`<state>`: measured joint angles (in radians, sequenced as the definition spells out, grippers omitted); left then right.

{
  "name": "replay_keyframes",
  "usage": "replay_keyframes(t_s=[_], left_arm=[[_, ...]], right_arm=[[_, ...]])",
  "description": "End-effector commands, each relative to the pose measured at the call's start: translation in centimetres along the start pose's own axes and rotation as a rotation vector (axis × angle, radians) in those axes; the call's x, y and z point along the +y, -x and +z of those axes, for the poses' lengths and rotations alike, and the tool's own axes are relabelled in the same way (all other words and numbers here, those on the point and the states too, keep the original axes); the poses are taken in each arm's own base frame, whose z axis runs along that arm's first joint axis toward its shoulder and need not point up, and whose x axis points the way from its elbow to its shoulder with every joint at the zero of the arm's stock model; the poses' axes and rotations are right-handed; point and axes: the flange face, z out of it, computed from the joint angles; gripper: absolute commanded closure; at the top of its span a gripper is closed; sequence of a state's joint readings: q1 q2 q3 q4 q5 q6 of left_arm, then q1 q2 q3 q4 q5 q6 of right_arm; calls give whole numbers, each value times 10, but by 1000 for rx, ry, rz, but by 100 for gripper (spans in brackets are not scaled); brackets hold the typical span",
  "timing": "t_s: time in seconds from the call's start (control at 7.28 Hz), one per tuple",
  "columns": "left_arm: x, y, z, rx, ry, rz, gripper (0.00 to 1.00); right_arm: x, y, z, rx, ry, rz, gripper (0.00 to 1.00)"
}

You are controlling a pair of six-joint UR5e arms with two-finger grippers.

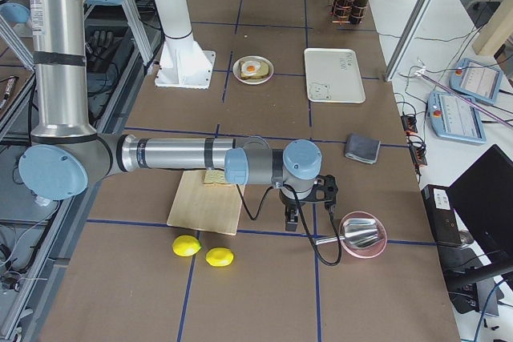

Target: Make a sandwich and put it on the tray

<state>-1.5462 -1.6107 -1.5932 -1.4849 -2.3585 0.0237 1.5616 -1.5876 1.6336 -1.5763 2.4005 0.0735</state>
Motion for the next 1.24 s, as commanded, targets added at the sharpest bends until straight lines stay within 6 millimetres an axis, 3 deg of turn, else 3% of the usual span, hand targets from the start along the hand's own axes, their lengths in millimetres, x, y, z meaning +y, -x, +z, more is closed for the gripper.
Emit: replay_keyframes(t_s=[0.0,0.14,0.27,0.55,0.82,0.96,1.1], left_arm=[[-2,-2,-2,1,-6,5,0],[-9,-12,-11,0,-25,25,0],[-33,-38,-35,-7,-83,85,0],[-51,-95,-43,6,-169,251,0],[-61,-160,-22,36,-256,481,0],[-69,-170,-22,45,-268,481,0],[-78,-200,-30,79,-281,386,0]], right_arm=[[1,-1,1,0,0,2,0],[-2,2,-2,0,-1,16,0],[-4,10,-9,0,-20,-5,0],[-9,28,-17,-3,-38,-36,0],[-45,84,-42,-12,-86,-131,0],[-49,96,-32,-38,-66,-111,0],[-47,133,-11,-93,-13,-106,0]])
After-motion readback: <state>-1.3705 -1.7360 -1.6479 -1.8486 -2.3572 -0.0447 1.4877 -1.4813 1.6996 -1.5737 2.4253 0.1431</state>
